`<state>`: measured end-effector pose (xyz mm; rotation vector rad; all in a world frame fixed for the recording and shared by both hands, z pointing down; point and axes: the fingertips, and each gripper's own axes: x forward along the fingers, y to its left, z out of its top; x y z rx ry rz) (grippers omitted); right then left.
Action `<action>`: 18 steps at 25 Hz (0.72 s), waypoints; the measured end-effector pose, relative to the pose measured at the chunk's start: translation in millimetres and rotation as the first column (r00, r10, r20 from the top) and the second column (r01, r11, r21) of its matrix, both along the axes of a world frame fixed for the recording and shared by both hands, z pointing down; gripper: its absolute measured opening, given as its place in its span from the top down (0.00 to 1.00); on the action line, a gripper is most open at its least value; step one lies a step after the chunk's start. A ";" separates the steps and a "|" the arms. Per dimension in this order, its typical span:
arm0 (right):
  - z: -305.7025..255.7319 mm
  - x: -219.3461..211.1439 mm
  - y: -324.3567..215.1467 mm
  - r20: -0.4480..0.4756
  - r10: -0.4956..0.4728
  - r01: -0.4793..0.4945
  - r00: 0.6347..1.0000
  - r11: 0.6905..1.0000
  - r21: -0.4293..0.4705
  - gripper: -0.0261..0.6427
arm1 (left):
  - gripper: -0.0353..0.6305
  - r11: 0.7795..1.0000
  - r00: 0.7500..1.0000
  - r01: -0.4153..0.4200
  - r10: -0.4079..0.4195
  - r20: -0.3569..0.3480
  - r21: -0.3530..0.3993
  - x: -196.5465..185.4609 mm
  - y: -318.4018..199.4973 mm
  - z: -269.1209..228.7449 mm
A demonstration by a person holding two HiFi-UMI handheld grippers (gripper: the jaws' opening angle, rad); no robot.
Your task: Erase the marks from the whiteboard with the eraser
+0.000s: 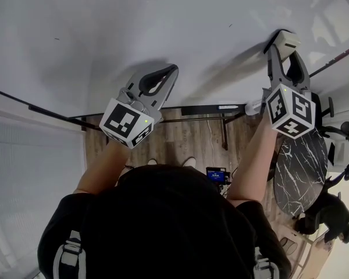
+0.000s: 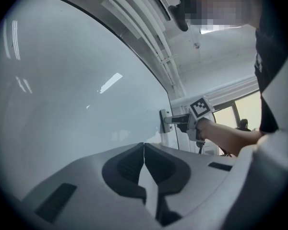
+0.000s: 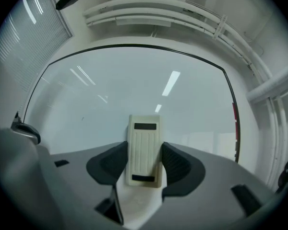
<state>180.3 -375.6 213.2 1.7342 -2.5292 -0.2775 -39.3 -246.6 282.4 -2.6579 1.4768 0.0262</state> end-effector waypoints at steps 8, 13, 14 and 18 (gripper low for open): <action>9.3 33.2 1.9 0.047 0.052 -0.050 0.998 0.998 -0.050 0.63 | 0.94 1.000 1.000 0.015 -0.015 0.000 -0.002 -4.1 6.3 -1.7; 8.2 -1.6 34.5 0.037 -0.031 0.032 0.999 0.999 -0.038 0.63 | 0.94 0.999 1.000 0.030 -0.031 0.003 0.022 -11.5 11.7 -6.6; 8.0 -12.5 41.2 0.031 -0.052 0.054 0.998 0.998 -0.035 0.63 | 0.94 0.999 0.999 0.034 -0.034 0.002 0.026 -14.2 12.4 -7.8; 7.6 -56.6 62.0 -0.001 -0.125 0.125 0.992 0.992 -0.024 0.63 | 0.94 0.998 0.999 0.043 -0.043 0.000 0.043 -23.4 13.2 -15.9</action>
